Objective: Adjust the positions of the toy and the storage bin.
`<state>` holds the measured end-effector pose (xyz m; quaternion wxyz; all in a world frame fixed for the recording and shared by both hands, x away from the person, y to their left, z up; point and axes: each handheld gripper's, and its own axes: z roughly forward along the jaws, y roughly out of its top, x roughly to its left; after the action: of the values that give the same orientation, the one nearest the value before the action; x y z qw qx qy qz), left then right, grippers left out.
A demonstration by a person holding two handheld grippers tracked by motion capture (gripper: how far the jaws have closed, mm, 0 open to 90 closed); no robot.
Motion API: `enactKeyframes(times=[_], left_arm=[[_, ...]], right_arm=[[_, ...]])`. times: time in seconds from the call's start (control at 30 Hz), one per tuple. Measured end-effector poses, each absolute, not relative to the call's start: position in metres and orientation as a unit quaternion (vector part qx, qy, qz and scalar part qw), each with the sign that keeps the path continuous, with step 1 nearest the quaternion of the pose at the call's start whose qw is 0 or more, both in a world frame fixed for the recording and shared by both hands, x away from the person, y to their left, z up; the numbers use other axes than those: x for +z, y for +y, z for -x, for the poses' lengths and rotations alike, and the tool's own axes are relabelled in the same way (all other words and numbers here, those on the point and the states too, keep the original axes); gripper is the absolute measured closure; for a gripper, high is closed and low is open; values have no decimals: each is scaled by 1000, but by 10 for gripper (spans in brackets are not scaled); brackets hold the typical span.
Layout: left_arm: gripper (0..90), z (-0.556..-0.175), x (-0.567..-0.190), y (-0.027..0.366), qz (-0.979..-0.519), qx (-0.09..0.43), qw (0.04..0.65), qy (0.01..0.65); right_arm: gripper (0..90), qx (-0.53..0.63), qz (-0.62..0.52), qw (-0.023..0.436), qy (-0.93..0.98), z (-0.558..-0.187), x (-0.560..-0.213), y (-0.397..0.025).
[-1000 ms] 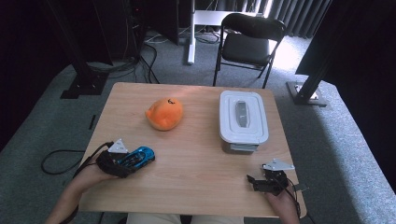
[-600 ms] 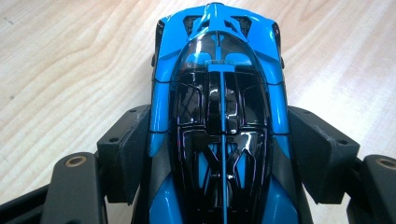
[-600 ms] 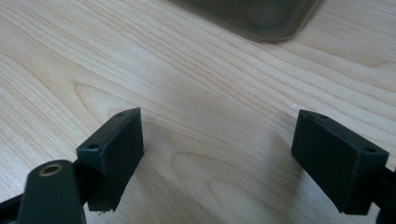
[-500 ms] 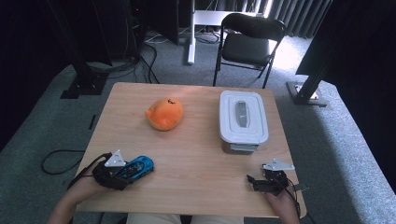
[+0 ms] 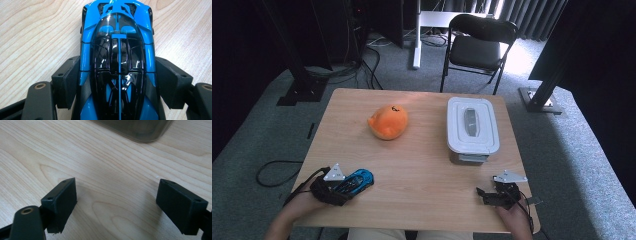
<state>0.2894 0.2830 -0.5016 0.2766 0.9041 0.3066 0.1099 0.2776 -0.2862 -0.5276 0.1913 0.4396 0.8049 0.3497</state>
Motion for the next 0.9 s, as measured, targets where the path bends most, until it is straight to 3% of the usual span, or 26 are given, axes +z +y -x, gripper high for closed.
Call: enactKeyframes(times=[0.43, 0.57, 0.6, 0.9], left_arm=[[157, -294, -499, 284, -893, 107, 287, 331], [81, -294, -489, 287, -880, 115, 303, 347], [23, -295, -487, 287, -879, 110, 308, 348], [52, -309, -474, 274, -867, 150, 317, 354]], right_arm=[[121, 345, -448, 188, 803, -279, -528, -283], [120, 342, -458, 192, 797, -279, -528, -281], [121, 342, -459, 193, 797, -279, -528, -280], [122, 346, -470, 215, 783, -278, -525, -288]])
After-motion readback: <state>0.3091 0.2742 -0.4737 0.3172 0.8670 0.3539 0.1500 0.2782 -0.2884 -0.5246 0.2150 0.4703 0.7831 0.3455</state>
